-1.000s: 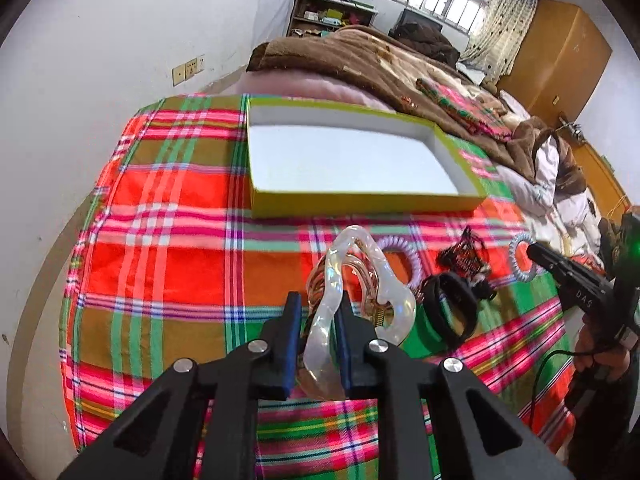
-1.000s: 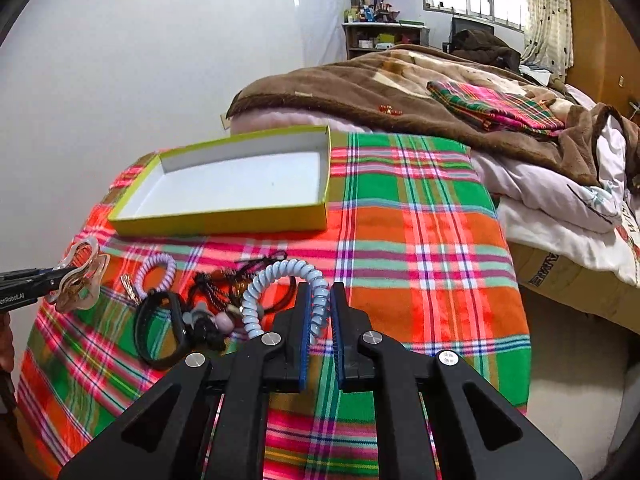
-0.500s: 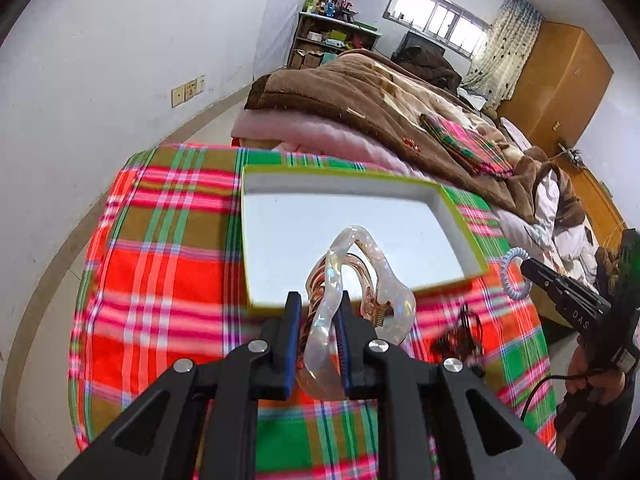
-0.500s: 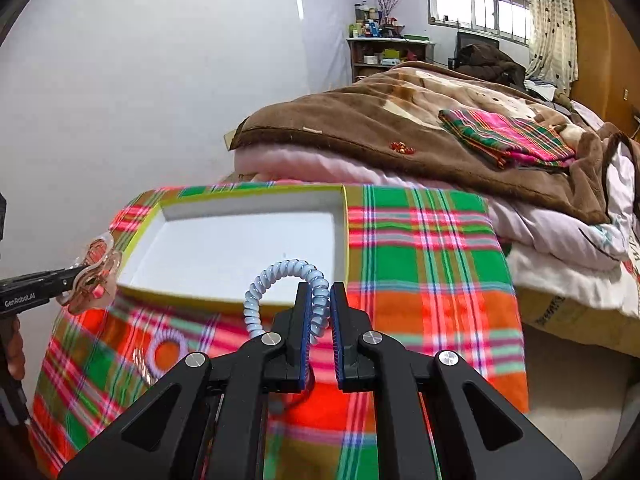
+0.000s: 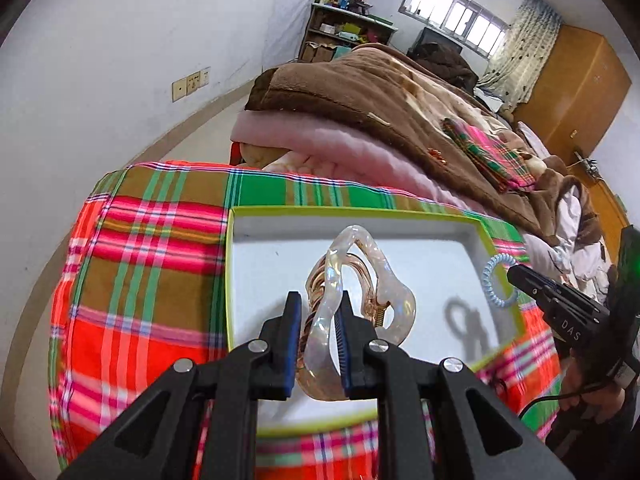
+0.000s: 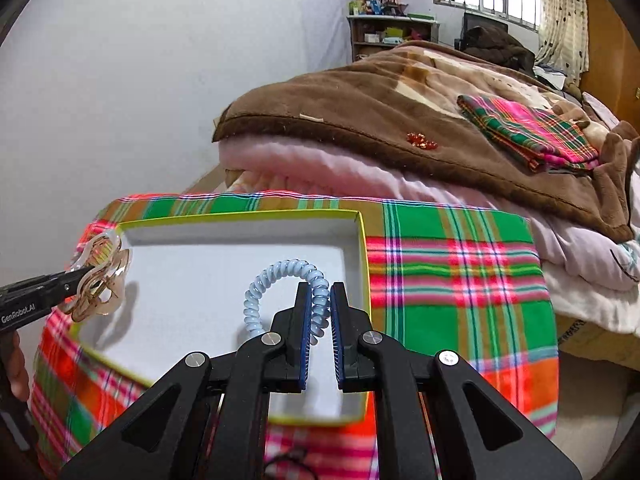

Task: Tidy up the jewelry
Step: 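Carry the claw clip with the left tool while the right tool carries the hair tie over the yellow box, then open the left tool to drop the claw clip while the right tool drops the hair tie in the box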

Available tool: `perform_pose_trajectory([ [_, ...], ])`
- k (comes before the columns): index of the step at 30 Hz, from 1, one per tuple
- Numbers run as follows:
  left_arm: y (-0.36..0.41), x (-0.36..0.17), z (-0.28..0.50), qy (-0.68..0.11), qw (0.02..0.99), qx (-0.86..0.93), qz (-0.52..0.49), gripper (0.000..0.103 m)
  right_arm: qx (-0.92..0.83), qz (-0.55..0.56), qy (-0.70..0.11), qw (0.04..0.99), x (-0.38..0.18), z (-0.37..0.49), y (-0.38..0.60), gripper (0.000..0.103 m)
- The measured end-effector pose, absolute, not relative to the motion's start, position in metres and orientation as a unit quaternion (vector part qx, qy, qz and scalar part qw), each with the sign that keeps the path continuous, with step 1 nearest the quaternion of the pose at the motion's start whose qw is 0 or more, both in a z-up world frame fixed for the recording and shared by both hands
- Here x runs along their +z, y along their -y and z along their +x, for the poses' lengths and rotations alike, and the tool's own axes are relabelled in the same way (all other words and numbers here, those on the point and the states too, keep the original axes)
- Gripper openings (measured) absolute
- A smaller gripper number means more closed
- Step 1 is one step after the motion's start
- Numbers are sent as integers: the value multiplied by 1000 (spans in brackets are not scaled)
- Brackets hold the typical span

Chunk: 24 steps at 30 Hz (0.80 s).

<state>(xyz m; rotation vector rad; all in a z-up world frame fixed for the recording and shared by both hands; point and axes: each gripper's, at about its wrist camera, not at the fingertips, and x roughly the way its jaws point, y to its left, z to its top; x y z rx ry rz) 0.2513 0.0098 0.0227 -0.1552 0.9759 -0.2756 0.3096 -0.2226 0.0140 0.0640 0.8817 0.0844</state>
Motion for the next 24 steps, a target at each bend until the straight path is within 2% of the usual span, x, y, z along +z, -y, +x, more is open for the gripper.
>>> perform_pose_trajectory([
  [24,-13,-3,282,-487,864,-112,-60,17,28,-20,-457,889,-18,351,207,10],
])
